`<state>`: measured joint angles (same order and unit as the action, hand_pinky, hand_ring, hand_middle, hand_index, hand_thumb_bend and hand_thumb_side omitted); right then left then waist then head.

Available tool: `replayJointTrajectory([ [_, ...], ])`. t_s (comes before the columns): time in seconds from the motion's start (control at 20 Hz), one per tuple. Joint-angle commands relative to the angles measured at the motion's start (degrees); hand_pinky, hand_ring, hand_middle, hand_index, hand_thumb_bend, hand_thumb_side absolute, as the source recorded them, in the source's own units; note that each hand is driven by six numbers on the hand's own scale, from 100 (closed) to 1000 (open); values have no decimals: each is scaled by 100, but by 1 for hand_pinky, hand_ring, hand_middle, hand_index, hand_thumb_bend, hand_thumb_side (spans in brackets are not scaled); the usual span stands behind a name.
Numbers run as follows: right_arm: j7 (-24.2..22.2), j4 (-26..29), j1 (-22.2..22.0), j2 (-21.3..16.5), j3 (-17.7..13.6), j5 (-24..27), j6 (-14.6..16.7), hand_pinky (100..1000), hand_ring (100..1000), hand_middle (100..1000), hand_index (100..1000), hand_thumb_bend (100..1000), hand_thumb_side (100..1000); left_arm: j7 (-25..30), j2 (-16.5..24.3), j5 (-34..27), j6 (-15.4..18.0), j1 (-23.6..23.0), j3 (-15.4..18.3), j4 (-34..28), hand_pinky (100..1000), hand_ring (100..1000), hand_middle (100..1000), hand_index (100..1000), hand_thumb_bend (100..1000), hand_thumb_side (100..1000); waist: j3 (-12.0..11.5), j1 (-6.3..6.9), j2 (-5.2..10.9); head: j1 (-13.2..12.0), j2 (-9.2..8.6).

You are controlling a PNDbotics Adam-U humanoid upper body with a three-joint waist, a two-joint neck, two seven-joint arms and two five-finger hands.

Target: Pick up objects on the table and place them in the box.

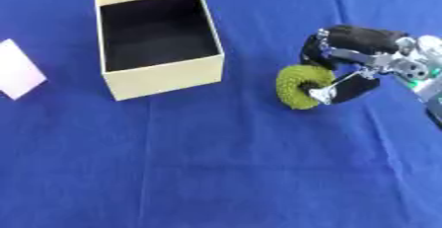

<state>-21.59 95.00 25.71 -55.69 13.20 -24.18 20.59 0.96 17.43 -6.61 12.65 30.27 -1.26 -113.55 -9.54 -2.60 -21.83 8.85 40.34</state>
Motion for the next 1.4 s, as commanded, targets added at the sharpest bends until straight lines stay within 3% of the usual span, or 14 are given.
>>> replayJointTrajectory([
  [0.05, 107, 204, 50, -277, -164, 124, 3, 780, 736, 168, 530, 100, 275, 12, 24, -23, -7, 65, 28, -104, 754, 753, 647, 799, 100, 578, 16, 11, 147, -1, -3],
  [0.9, 922, 856, 179, -526, -406, 78, 82, 742, 703, 141, 545, 100, 266, 27, 10, -59, -37, 51, 24, -104, 753, 752, 648, 799, 100, 578, 50, 5, 187, -6, -43],
  [1.2, 1204, 966, 525, -610, -385, 192, 99, 739, 698, 130, 547, 100, 241, 50, 15, -68, -28, 79, 0, -104, 754, 752, 649, 798, 100, 578, 28, -11, 212, 26, -59],
  [1.4, 1201, 881, 979, -514, -285, 392, 123, 737, 694, 123, 545, 100, 228, 83, 7, -84, -30, 108, -31, -104, 754, 752, 650, 798, 100, 578, -25, -31, 214, 73, -76],
])
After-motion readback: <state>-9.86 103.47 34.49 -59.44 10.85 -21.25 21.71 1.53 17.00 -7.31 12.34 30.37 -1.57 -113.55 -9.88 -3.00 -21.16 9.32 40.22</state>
